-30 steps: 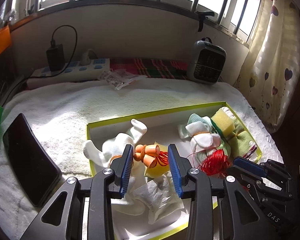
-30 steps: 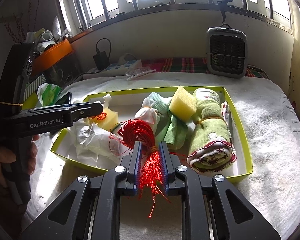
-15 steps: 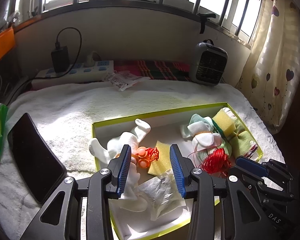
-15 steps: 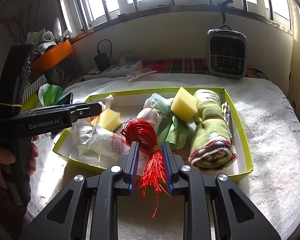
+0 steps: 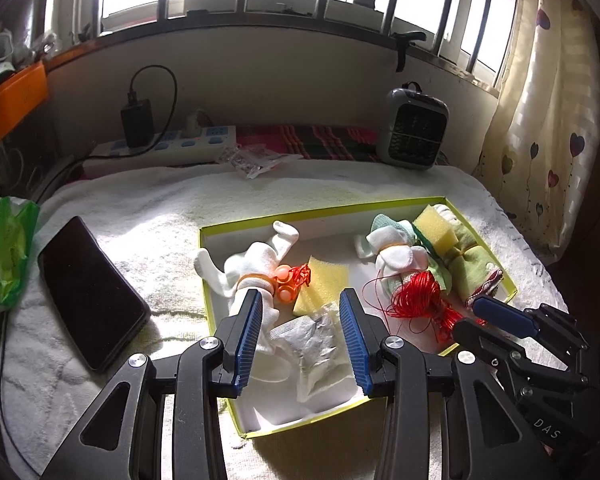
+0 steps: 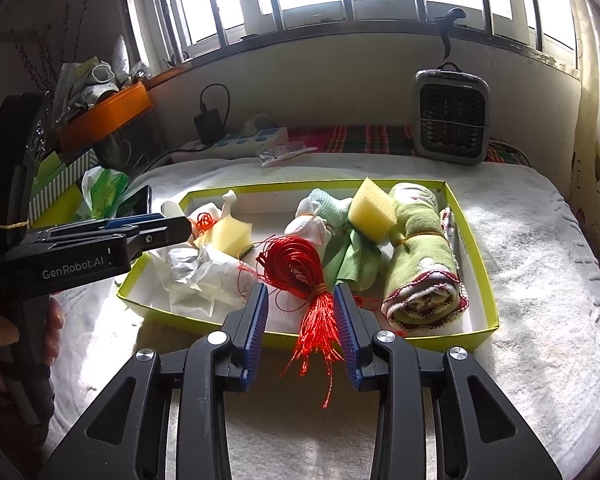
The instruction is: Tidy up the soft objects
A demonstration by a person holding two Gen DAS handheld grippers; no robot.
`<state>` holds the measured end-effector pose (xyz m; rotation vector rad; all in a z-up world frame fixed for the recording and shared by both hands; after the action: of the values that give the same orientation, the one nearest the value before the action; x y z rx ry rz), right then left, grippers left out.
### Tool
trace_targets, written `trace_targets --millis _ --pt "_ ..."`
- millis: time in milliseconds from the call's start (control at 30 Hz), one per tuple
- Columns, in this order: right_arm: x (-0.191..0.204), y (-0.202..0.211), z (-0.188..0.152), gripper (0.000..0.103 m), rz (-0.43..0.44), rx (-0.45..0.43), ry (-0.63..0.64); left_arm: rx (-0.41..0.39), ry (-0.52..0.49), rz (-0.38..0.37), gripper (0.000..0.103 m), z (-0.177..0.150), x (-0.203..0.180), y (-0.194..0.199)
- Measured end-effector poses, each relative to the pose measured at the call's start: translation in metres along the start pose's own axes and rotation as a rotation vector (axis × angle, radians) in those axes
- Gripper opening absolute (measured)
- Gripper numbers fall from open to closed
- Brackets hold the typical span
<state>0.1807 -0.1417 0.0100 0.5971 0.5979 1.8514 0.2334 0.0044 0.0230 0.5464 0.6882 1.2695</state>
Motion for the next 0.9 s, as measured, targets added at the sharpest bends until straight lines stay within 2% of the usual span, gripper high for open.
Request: trace_targets --millis 400,500,600,900 --pt "0.003 0.02 -0.011 0.045 -0.041 -0.013 0.007 -0.014 0.01 0.015 0.039 -0.034 -0.014 0.032" --pt "0.002 0.025 -0.016 0.046 -0.055 -0.009 0.007 -0.007 0.015 0.021 0.039 -0.045 -0.016 0.037" --pt "0.001 0.029 -0.021 0.053 -0.068 -0.007 0.006 -0.001 0.011 0.045 0.039 -0.056 -0.018 0.04" --pt "0.002 0.032 -0.039 0.055 -0.094 0.038 0.023 0.049 0.013 0.073 0.039 -0.09 -0.022 0.037"
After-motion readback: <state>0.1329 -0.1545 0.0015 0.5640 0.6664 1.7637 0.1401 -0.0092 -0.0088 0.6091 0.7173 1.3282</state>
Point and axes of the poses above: each gripper's, at about its wrist camera, not at the fingertips, and y roughly against the way its jaws point, x to its left, z to its top, the point moved 6 cm from there along -y, roughly the way its jaws point, and after that the axes turned 4 degrees about y, right-handed, at the moved point
